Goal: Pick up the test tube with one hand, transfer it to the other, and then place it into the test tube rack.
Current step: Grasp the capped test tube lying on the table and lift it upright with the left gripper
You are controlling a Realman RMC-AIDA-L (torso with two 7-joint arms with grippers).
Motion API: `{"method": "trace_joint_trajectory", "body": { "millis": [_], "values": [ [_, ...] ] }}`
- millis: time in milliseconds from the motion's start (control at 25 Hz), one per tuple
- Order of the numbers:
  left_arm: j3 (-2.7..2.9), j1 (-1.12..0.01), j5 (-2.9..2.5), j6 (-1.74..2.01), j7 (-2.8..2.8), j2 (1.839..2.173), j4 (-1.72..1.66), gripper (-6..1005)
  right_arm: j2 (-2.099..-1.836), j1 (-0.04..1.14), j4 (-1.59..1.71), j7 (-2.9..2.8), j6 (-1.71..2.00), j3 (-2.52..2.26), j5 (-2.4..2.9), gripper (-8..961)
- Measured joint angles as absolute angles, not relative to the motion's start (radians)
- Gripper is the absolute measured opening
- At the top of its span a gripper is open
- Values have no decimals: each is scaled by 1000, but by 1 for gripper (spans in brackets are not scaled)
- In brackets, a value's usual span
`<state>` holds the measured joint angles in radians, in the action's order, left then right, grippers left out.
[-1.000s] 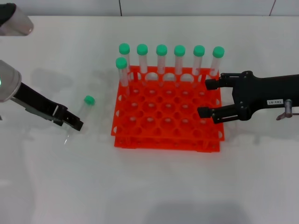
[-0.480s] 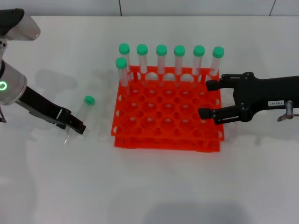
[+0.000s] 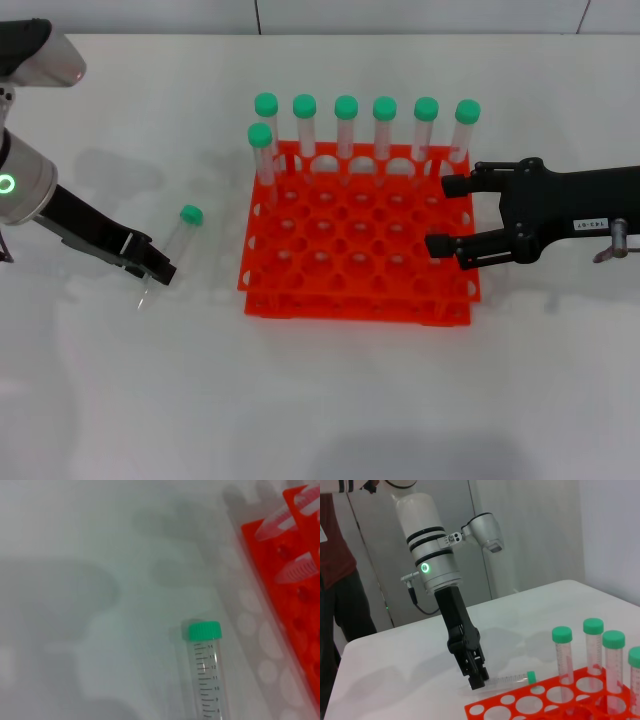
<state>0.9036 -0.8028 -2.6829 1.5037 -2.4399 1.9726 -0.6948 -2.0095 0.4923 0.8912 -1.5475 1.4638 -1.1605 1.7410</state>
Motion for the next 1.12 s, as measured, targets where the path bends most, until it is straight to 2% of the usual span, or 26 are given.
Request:
{"method": "trace_joint_trajectory", "body": {
  "millis": [160, 1120],
  "values": [
    [904, -808, -2695, 1500, -2440, 1973, -688, 392, -2010, 492, 891, -1547, 1463, -1161, 1741, 847],
    [930, -827, -2705, 1487, -2441, 1974, -652, 359, -2010, 492, 891, -1546, 1463, -1158, 1741, 841]
  ]
}}
